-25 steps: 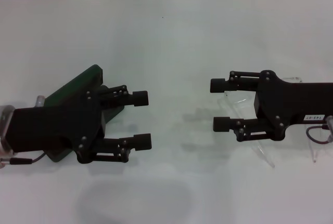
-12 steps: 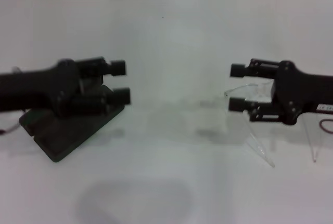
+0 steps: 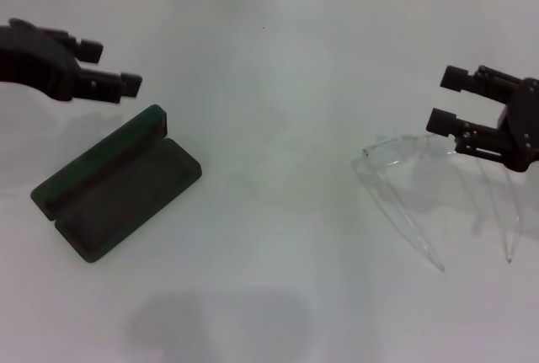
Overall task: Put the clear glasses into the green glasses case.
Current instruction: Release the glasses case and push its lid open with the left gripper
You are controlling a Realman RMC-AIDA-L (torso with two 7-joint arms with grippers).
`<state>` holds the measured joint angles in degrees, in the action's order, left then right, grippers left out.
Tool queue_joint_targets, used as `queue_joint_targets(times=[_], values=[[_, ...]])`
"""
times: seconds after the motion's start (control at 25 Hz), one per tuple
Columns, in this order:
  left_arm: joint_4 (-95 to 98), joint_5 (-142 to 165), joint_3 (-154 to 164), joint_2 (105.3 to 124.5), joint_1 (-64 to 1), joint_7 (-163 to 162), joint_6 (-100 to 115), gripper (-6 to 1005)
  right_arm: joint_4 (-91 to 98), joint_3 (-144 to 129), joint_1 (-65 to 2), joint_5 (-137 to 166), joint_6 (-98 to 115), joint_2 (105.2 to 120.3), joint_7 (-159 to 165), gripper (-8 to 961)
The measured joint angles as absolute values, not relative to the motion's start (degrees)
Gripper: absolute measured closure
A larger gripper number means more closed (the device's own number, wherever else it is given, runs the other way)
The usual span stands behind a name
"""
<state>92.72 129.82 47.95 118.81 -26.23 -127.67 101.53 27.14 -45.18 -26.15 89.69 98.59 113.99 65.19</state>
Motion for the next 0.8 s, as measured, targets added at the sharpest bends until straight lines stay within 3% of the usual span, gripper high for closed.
queue_joint_targets(times=[0.08, 0.4, 0.64, 0.8], values=[[91.75, 135.23, 50.26, 119.61, -27.14, -128.66, 100.84, 232, 26.82, -44.53, -25.58, 89.67, 98.6, 114.21, 64.84, 216], [85.57, 144.68, 55.95, 119.44, -30.23, -131.07, 98.31, 231, 26.72, -43.89, -24.99, 89.64, 98.71, 114.21, 64.22, 216], [84.75, 149.51, 58.91, 119.45, -30.73, -131.36, 96.61, 377, 26.71, -43.85, -25.21, 89.64, 98.62, 114.17, 63.4, 216], [83.74, 151.76, 60.4, 119.52, -30.74, -131.4, 95.49, 378, 26.71, -43.78, -25.28, 89.64, 98.54, 114.09, 63.39, 216]])
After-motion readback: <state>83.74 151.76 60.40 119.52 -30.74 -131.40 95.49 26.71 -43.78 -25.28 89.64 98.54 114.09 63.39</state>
